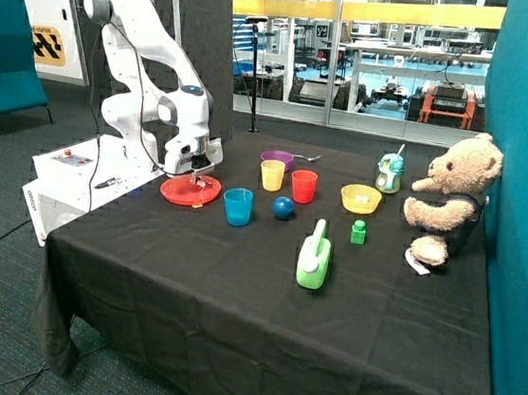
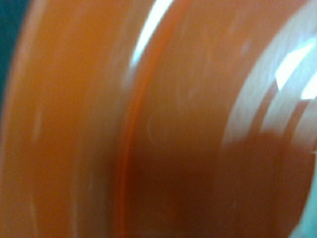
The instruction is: Prepare two cups of tea
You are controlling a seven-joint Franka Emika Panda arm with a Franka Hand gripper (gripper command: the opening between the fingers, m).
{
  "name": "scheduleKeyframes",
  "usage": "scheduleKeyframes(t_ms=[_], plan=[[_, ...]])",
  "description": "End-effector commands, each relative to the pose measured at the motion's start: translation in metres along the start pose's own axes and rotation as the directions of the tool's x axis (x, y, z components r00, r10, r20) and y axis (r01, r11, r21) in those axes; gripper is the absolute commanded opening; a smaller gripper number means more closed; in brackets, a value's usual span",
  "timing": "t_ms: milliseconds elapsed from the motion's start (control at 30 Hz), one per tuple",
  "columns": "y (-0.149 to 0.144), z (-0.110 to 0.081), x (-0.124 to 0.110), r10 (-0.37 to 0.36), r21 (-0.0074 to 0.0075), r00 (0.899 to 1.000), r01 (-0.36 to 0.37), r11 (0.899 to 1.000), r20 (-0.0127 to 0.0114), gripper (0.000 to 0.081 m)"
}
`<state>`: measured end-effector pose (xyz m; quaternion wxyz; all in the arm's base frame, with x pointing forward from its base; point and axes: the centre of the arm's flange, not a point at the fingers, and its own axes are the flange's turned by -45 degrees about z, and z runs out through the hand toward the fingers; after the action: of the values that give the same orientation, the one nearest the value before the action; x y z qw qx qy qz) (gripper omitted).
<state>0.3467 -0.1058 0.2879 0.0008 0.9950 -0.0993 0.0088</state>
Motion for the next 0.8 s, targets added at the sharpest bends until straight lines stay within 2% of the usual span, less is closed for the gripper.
scheduleKeyframes(t_ms=[0,33,67,133,533,767], plan=[[-0.003,-0.030,0.034,-0.013,0.0001,1.000,0.013,1.000,0.0176,0.0000],[-0.004,-0.031,0.035,-0.007,0.0000,1.000,0.007,1.000,0.0176,0.0000],[-0.005,-0.034,0.040,-0.033,0.0005,0.999,0.033,0.999,0.0176,0.0000],[-0.008,-0.039,0.046,-0.024,0.0003,1.000,0.024,1.000,0.0176,0.0000],[-0.028,-0.051,0.071,-0.089,0.0015,0.996,0.089,0.996,0.0176,0.0000],[-0.034,-0.060,0.084,-0.099,0.0016,0.995,0.099,0.995,0.0176,0.0000]])
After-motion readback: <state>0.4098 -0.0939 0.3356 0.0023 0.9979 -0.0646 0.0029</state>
